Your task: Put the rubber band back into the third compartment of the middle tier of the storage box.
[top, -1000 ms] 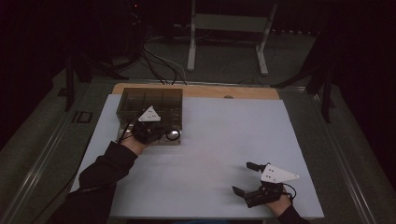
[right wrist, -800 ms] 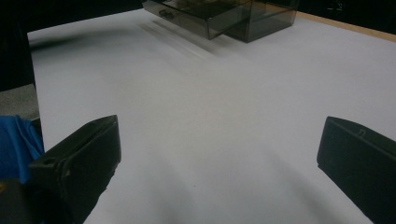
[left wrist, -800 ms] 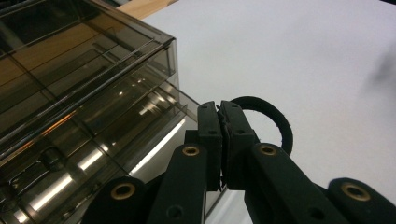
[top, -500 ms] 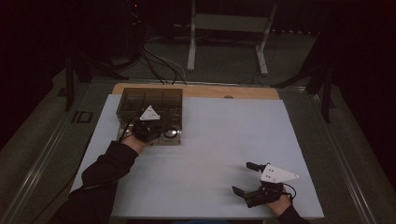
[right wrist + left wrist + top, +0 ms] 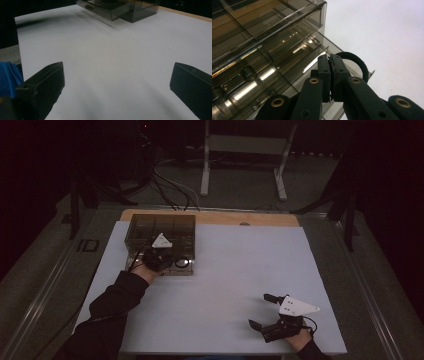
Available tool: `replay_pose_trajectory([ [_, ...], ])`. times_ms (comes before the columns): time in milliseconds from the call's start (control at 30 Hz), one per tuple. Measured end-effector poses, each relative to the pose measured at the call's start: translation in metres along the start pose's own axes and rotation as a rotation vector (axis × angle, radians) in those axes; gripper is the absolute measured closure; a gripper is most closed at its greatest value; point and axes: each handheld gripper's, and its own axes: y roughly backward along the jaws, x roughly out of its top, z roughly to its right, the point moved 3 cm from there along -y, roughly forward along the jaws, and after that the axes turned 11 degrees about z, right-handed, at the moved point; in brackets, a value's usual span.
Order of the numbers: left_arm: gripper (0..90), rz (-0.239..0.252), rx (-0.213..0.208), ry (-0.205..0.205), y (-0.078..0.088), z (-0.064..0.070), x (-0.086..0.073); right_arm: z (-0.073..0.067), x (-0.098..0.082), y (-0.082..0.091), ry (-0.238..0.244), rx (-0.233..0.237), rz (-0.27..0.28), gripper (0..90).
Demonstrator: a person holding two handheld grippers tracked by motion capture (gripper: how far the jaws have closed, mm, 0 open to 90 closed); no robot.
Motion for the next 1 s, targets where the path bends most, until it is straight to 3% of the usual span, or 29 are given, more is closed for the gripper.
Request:
replay_pose_trajectory([
  [267, 89.4, -0.03, -0.003, 0.021, -0.004, -0.001, -0.002, 0.0, 0.0, 0.0, 0.0, 0.0, 0.002, 0.0],
  [433, 89.3, -0.049, 0.01, 0.007, -0.008, 0.0, -0.003, 0.0, 0.0, 0.0, 0.0, 0.0, 0.001, 0.0],
  [833, 88.8, -0.044, 0.023, 0.015, -0.011, 0.0, -0.001, 0.0, 0.0, 0.0, -0.001, 0.001, 0.0, 0.0],
  [1000, 75.5, -0.018, 0.022, 0.026, -0.006, 0.002, 0.003, 0.0, 0.0, 0.0, -0.001, 0.002, 0.001, 0.0],
])
